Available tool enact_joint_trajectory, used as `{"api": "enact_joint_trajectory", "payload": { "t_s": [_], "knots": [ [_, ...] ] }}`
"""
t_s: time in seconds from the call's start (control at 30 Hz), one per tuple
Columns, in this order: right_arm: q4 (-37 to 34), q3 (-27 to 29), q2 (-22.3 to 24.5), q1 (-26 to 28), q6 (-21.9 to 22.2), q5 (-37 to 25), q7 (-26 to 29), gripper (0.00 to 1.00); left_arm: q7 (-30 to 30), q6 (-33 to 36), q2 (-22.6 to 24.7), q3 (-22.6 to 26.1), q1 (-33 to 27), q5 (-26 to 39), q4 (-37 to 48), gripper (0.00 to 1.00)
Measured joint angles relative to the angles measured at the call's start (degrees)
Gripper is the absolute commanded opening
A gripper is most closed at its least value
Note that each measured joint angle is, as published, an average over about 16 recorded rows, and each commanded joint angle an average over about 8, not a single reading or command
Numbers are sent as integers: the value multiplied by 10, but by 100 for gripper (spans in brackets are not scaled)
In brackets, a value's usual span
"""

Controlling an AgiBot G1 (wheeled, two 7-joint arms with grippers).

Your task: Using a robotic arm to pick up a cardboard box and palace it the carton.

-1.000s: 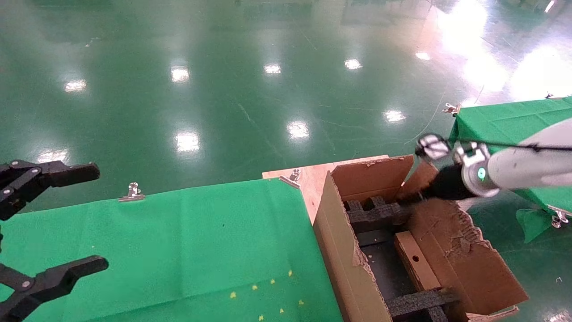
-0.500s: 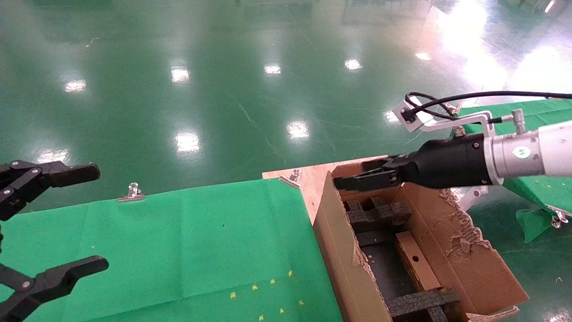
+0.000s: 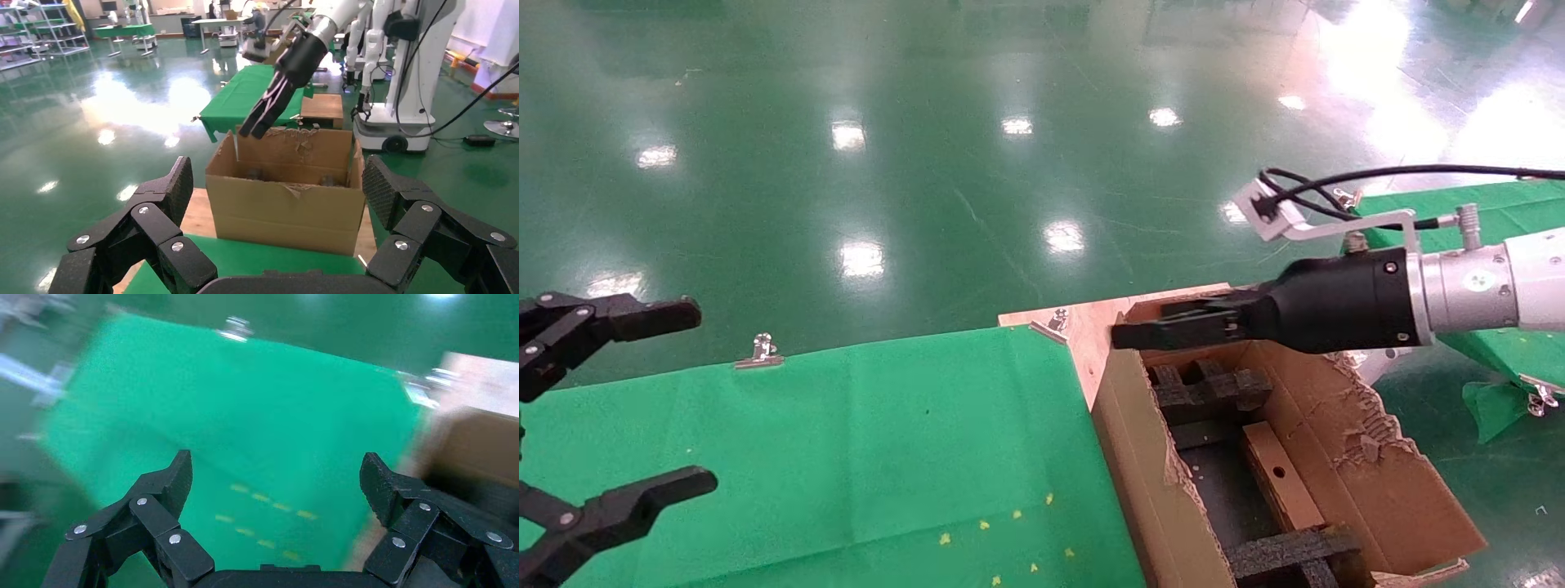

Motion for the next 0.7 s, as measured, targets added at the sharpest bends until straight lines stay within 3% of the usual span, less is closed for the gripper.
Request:
{"api": "enact_joint_trajectory", "payload": {
  "t_s": [0.7],
  "knots": [
    [53,298,-34,-189,-87,-25,-104,100,0,0,0,0,0,0,0,100]
  ]
}}
